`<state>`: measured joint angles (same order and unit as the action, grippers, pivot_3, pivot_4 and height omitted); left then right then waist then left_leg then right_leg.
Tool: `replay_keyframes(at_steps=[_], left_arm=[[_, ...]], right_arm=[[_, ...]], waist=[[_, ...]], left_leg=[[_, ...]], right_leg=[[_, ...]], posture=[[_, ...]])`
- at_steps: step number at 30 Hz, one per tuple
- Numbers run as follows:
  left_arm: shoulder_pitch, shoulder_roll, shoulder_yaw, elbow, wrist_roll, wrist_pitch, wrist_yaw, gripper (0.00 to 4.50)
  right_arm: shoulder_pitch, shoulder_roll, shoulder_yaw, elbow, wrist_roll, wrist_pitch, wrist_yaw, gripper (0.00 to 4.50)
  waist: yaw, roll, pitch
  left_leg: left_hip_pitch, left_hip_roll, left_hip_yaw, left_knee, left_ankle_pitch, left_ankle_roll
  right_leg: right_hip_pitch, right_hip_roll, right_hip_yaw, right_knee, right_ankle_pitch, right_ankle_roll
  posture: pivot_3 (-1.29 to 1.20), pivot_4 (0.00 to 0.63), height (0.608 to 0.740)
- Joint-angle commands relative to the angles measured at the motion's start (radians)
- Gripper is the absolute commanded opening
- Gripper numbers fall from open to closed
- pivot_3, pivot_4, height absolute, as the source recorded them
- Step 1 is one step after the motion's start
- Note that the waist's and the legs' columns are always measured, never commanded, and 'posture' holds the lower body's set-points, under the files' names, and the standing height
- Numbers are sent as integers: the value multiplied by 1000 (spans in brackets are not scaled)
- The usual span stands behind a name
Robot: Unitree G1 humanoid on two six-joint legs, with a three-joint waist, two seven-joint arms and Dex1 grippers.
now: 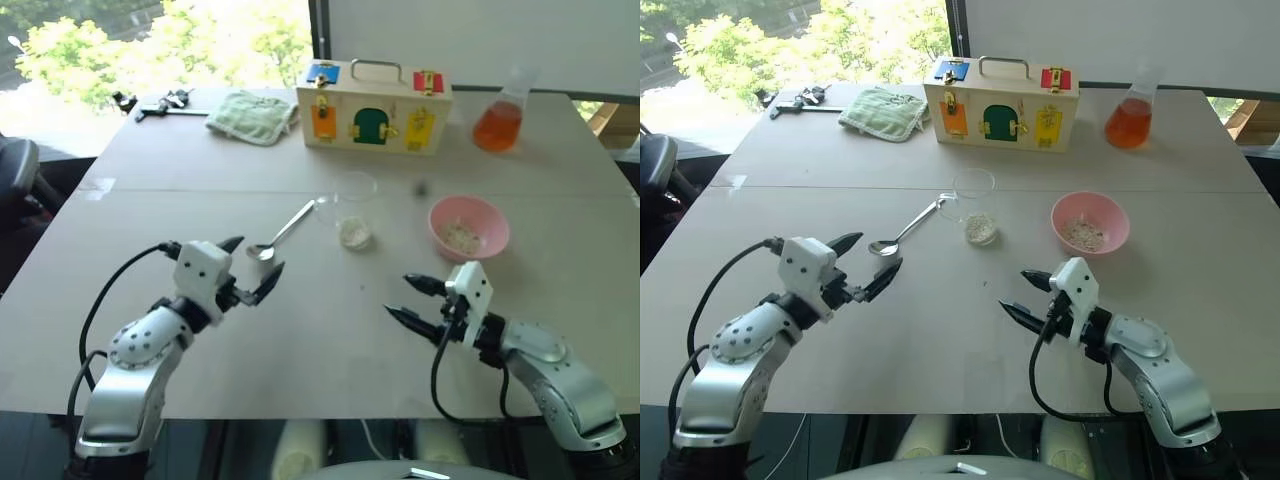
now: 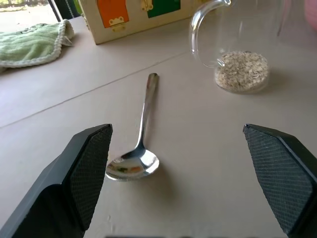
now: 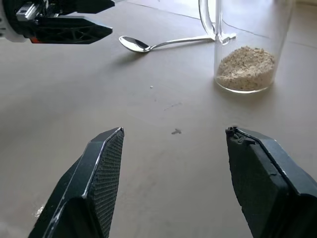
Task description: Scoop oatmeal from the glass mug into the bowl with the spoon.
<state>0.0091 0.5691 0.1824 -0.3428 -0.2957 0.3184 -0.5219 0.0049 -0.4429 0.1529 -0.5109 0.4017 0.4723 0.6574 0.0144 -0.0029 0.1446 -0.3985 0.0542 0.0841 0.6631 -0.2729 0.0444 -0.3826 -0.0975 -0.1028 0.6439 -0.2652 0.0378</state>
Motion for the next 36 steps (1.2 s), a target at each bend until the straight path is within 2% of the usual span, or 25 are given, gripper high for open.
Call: replay_keyframes(at_steps=[1, 8, 12, 18, 22, 24, 29, 30, 36], left_arm=[[-103, 24, -22, 105, 30, 18, -10, 4457], [-377, 68, -166, 409, 131, 8, -123, 4457], [-535, 64, -256, 586, 184, 67, -191, 4457], [-659, 57, -333, 739, 231, 160, -272, 4457], [-670, 52, -338, 754, 230, 220, -292, 3321], [-652, 56, -337, 745, 236, 234, -290, 2543], [-597, 72, -318, 691, 229, 259, -292, 262], [-582, 77, -310, 674, 224, 269, -290, 32], [-427, 109, -249, 482, 184, 351, -270, 32]], right_arm=[[-35, 12, 28, -68, -6, 77, -60, 3313], [-96, 36, 61, -74, -17, 126, -110, 3313], [-101, 40, 72, -66, -31, 121, -112, 3313], [-109, 41, 77, -63, -51, 108, -115, 3313], [-113, 44, 80, -65, -75, 77, -121, 3313], [-115, 46, 80, -64, -79, 70, -117, 3313], [-122, 47, 84, -52, -88, 45, -101, 3313], [-125, 48, 85, -49, -88, 40, -97, 3313], [-137, 58, 93, -37, -81, 35, -83, 3313]], waist=[[0, -1, 1], [-1, -5, 4], [0, -9, 6], [-2, -10, 7], [-2, -10, 7], [-4, -10, 7], [-18, -10, 6], [-21, -10, 6], [-36, -10, 6]], left_leg=[[0, 0, 0, 1, 0, 0], [-2, -1, 0, 4, 3, -4], [-3, 0, 2, 4, 3, -5], [-4, -1, 4, 5, 3, -5], [-2, 0, 5, 7, 3, -5], [-1, 0, 6, 7, 3, -5], [3, 1, 6, 7, 3, -5], [3, 2, 5, 7, 3, -5], [3, 3, 10, 7, 5, -8]], right_leg=[[0, 0, 0, 0, 0, 0], [0, 1, 0, 1, 0, 0], [-1, 2, 1, 1, 0, 1], [-5, 3, 4, 5, 0, 1], [-5, 3, 6, 9, 0, 1], [-5, 3, 7, 12, 0, 1], [-5, 3, 8, 18, -1, 3], [-5, 4, 8, 18, -1, 2], [-8, 4, 13, 18, 0, 0]], posture=[[0, 150, 740], [0, 150, 740], [0, 150, 740], [0, 150, 740], [0, 150, 740], [0, 150, 740], [0, 150, 740], [0, 150, 740], [0, 150, 740]])
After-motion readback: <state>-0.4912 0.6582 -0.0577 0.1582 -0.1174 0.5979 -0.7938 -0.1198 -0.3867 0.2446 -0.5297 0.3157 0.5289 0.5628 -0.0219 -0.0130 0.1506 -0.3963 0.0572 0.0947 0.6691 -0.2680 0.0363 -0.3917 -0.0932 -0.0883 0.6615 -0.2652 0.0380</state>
